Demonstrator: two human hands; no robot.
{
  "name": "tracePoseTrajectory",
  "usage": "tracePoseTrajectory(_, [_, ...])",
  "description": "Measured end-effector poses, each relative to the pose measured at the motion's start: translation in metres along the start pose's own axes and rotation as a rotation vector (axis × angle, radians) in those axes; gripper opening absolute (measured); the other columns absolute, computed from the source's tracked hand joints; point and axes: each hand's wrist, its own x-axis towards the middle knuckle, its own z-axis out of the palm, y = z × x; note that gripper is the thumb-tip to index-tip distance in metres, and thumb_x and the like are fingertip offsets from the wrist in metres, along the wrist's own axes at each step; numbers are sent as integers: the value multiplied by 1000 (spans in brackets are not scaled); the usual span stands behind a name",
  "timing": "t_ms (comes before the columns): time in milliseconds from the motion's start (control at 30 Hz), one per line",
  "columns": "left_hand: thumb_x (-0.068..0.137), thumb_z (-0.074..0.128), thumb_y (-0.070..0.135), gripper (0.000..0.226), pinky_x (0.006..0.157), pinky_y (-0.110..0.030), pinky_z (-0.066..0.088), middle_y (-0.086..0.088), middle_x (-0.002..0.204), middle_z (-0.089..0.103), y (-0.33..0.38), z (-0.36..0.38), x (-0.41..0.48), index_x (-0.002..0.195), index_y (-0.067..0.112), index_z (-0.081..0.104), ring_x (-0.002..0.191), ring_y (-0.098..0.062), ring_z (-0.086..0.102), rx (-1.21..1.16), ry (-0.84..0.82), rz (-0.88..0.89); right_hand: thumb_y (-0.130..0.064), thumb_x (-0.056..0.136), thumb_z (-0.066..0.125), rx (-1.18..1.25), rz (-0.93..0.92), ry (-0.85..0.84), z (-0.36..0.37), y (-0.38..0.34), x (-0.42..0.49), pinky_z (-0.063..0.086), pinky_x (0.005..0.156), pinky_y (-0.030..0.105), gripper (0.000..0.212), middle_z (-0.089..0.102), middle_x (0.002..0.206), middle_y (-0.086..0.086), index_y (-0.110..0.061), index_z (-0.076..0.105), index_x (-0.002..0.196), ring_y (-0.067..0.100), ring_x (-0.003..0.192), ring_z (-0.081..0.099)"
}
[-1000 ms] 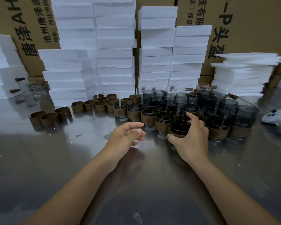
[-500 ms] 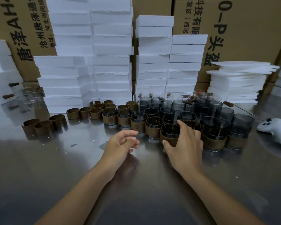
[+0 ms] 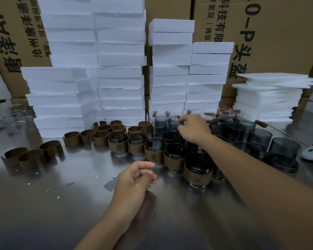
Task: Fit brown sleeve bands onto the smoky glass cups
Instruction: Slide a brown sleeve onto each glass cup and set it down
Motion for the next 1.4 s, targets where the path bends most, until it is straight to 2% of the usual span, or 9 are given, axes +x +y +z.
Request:
tracePoseTrajectory(167, [91, 55, 1, 20, 60, -15, 47, 2, 66, 69, -5, 0, 3, 91, 16, 67, 65, -8, 66, -19, -15, 0, -21, 91, 47, -248, 87, -160, 15, 3, 30, 42, 103, 48, 40, 47, 141, 11, -16, 58, 129, 36, 126, 44])
tracePoseTrajectory(333, [90, 54, 0, 21, 60, -14, 48, 1, 67, 69, -4, 0, 3, 91, 16, 68, 67, -9, 66, -36, -28, 3, -17, 89, 48, -399, 89, -194, 15, 1, 48, 46, 97, 50, 17, 56, 110, 19, -6, 55, 100, 35, 102, 55])
tracePoseTrajectory(433, [90, 54, -3, 23, 59, -14, 47, 2, 65, 68, -3, 0, 2, 90, 15, 67, 64, -8, 64, -39, -24, 12, -16, 89, 56, -432, 59, -233, 11, -2, 52, 50, 85, 38, 19, 56, 99, 13, -6, 61, 104, 30, 87, 54])
tracePoseTrajectory(667, [90, 53, -3, 23, 59, -14, 48, 2, 64, 68, -2, 0, 1, 90, 15, 66, 64, -6, 64, -17, -27, 23, -27, 91, 63, -407, 56, -35, 13, 10, 30, 32, 100, 45, 17, 64, 113, 1, -22, 67, 107, 27, 111, 56])
tracePoseTrajectory(800, [91, 53, -3, 21, 58, -14, 47, 4, 63, 67, -2, 0, 3, 92, 15, 65, 63, -5, 63, -10, -19, 15, -32, 93, 60, -182, 27, 134, 3, 5, 16, 28, 110, 49, 15, 63, 117, 1, -26, 66, 105, 26, 112, 57])
tracePoseTrajectory(967, [91, 56, 0, 19, 59, -14, 48, -2, 74, 66, 3, 0, 0, 93, 16, 65, 64, -3, 63, 23, 23, 26, -20, 96, 55, 154, -128, 283, -26, -15, -5, 45, 73, 31, 4, 51, 122, 13, -18, 57, 93, 24, 80, 57])
tracePoseTrajectory(1100, [93, 57, 8, 14, 79, -23, 51, -1, 90, 66, 11, 1, -6, 96, 20, 64, 87, -10, 65, 19, 77, 40, -18, 97, 52, 240, -242, 215, -41, -30, -49, 39, 66, 20, 4, 51, 118, 11, -18, 54, 94, 20, 86, 54])
tracePoseTrajectory(1233, [93, 56, 28, 10, 90, -29, 47, 6, 100, 66, 21, -1, -16, 100, 29, 62, 97, -8, 62, -63, 114, 34, -21, 97, 51, 309, -274, 90, -38, -36, -112, 33, 83, 22, 5, 42, 110, 1, -24, 50, 94, 14, 94, 48])
tracePoseTrajectory(1400, [65, 54, 66, 55, 92, -19, 45, 21, 115, 62, 29, -3, -33, 113, 39, 56, 109, 7, 56, -76, -105, 71, -14, 94, 57, 481, -253, 75, -10, -35, -173, 33, 78, 5, 11, 45, 109, 0, -24, 55, 91, 7, 95, 49])
